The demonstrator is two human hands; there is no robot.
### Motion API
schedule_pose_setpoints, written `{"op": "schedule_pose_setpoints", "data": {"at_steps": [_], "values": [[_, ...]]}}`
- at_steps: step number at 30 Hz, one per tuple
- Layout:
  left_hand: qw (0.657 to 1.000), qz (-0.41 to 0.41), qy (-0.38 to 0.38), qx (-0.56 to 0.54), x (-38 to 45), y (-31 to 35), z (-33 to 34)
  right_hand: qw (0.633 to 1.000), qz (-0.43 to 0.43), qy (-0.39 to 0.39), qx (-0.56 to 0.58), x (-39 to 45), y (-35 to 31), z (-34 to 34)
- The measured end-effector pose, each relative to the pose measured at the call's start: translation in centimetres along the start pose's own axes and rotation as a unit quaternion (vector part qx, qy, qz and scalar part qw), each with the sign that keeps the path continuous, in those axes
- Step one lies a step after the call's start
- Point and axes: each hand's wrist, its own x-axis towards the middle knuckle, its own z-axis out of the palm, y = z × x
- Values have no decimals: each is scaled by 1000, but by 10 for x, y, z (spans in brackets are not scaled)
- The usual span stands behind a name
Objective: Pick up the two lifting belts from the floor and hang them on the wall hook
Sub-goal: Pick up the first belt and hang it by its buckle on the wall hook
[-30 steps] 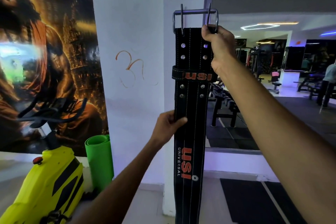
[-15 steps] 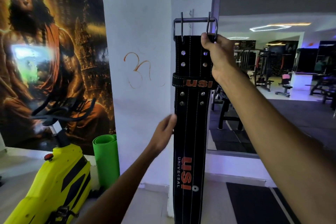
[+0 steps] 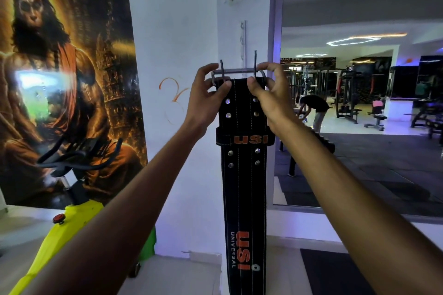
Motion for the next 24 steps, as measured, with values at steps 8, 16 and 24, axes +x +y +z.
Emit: {"op": "schedule_pose_setpoints", "data": {"at_steps": [8,16,24], "values": [[1000,-20,-7,10,6,-24,31,999,3,-20,-28,3,27,-34],[999,-42,-3,-13,31,-72,54,999,-27,-11,-37,30,76,-44],[998,53,-28,12,91,-161,53,999,-35,16,-28,84,157,-24]]}}
